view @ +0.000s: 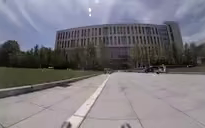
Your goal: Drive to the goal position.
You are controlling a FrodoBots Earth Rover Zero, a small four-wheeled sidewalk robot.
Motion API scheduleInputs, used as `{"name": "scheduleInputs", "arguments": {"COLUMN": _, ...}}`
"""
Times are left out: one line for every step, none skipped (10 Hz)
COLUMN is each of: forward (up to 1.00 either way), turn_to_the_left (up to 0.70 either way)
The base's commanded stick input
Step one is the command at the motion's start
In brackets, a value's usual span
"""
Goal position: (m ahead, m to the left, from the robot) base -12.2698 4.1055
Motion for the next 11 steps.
{"name": "scheduleInputs", "arguments": {"forward": 0.7, "turn_to_the_left": 0.0}}
{"name": "scheduleInputs", "arguments": {"forward": 0.7, "turn_to_the_left": 0.0}}
{"name": "scheduleInputs", "arguments": {"forward": 0.7, "turn_to_the_left": 0.0}}
{"name": "scheduleInputs", "arguments": {"forward": 0.7, "turn_to_the_left": 0.0}}
{"name": "scheduleInputs", "arguments": {"forward": 0.7, "turn_to_the_left": 0.0}}
{"name": "scheduleInputs", "arguments": {"forward": 0.7, "turn_to_the_left": 0.0}}
{"name": "scheduleInputs", "arguments": {"forward": 0.7, "turn_to_the_left": 0.0}}
{"name": "scheduleInputs", "arguments": {"forward": 0.7, "turn_to_the_left": -0.07}}
{"name": "scheduleInputs", "arguments": {"forward": 0.7, "turn_to_the_left": -0.29}}
{"name": "scheduleInputs", "arguments": {"forward": 0.7, "turn_to_the_left": -0.34}}
{"name": "scheduleInputs", "arguments": {"forward": 0.7, "turn_to_the_left": -0.34}}
